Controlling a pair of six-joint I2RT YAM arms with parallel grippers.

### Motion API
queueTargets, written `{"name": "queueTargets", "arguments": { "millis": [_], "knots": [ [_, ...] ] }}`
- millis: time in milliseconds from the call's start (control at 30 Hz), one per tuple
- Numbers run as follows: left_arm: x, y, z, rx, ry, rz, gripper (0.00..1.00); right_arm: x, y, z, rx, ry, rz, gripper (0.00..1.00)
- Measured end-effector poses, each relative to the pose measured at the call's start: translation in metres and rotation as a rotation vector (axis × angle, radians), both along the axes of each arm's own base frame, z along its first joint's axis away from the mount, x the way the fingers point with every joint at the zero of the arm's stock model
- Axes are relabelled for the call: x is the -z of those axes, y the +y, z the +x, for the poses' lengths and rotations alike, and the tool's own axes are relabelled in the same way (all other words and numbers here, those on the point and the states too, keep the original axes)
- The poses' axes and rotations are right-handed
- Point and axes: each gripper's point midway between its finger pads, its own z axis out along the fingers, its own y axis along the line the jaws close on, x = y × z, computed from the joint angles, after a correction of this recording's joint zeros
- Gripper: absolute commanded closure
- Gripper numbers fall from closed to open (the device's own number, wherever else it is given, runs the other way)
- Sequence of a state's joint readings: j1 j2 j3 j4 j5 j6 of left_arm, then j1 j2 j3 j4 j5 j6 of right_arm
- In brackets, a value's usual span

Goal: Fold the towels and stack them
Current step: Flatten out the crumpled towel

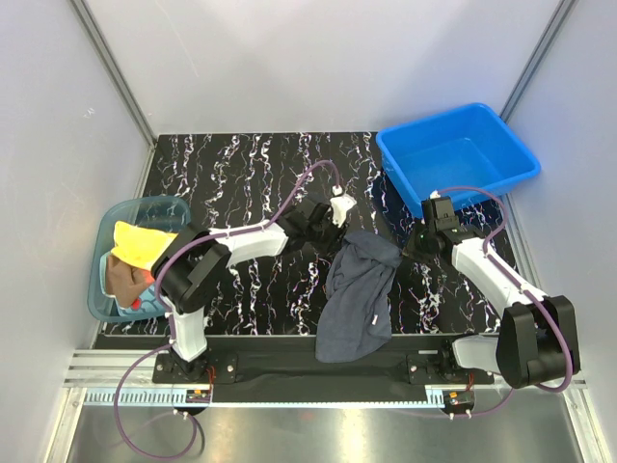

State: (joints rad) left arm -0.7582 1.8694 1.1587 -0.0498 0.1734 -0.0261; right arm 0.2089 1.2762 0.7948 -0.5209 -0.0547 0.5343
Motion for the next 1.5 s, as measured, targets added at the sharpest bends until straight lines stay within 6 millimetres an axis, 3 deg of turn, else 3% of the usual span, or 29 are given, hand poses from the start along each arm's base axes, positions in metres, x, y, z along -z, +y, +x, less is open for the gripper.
{"name": "queueTargets", "arguments": {
  "millis": [300,667,1267,1333,1400,1500],
  "knots": [
    [-0.002,-0.013,0.008,0.020,-0.007,-0.026,0.60,-0.001,0.001,0.001,-0.009,-0.003,0.002,1.00],
    [0.014,-0.013,0.016,0.023,0.004,-0.008,0.68,-0.005,0.002,0.000,-0.021,-0.014,0.009,1.00],
    [0.016,-0.011,0.024,0.032,0.025,-0.047,0.75,-0.006,0.002,0.000,-0.025,-0.018,0.009,1.00],
    [0.019,-0.014,0.021,0.039,0.043,-0.056,0.92,-0.006,0.003,0.000,-0.025,-0.019,0.010,1.00],
    [0.022,-0.015,0.017,0.045,0.066,-0.065,1.00,-0.007,0.003,0.001,-0.025,-0.021,0.011,1.00],
    [0.022,-0.015,0.014,0.050,0.083,-0.060,1.00,-0.016,0.005,0.007,-0.027,-0.035,0.019,1.00]
  ]
}}
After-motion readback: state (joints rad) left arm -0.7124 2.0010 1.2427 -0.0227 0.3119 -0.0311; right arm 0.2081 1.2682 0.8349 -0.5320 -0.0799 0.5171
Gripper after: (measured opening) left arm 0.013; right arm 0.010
